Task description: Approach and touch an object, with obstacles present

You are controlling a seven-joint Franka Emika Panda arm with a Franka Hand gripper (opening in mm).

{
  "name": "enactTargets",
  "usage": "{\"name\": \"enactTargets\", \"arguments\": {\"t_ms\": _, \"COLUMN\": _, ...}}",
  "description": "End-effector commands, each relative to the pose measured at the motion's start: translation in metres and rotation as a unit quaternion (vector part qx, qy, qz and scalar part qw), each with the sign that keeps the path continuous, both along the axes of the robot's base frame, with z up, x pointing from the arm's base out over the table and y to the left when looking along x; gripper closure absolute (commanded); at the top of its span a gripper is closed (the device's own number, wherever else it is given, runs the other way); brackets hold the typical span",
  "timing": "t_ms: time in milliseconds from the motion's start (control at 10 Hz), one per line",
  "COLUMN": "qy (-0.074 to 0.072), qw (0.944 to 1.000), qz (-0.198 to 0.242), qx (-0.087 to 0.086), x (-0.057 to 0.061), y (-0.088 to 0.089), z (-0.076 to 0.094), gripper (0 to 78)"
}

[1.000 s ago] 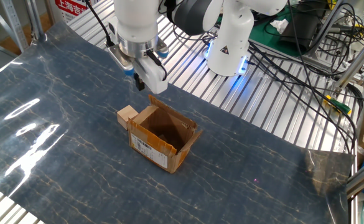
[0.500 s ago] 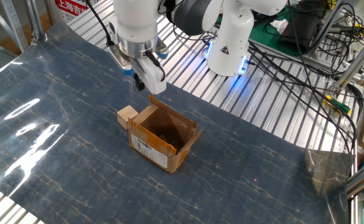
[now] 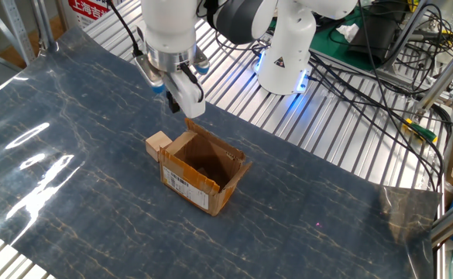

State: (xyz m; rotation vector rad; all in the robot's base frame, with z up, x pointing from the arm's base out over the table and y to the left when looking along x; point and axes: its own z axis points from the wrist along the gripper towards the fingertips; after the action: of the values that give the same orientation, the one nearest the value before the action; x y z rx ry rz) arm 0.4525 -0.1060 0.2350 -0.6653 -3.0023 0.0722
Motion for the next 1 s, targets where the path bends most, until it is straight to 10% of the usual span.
{"name": "enactTargets", "arguments": {"t_ms": 100, "qy": -0.001, "qw": 0.9959, "qz": -0.090, "qx": -0.008, "x": 0.0006, "y": -0.0003, "z": 0.0010, "gripper": 77.6}}
{"name": "enactTargets", "arguments": {"t_ms": 400, "qy": 0.000, "qw": 0.9873, "qz": -0.158, "qx": -0.012, "x": 0.0006, "y": -0.0003, "z": 0.0010, "gripper": 77.6}}
{"name": "enactTargets", "arguments": {"t_ms": 800, "qy": 0.007, "qw": 0.9345, "qz": -0.356, "qx": -0.012, "x": 0.0000, "y": -0.0002, "z": 0.0014, "gripper": 77.6}}
{"name": "enactTargets", "arguments": {"t_ms": 1000, "qy": 0.004, "qw": 0.9274, "qz": -0.374, "qx": -0.017, "x": -0.0030, "y": 0.0005, "z": 0.0020, "gripper": 77.6}}
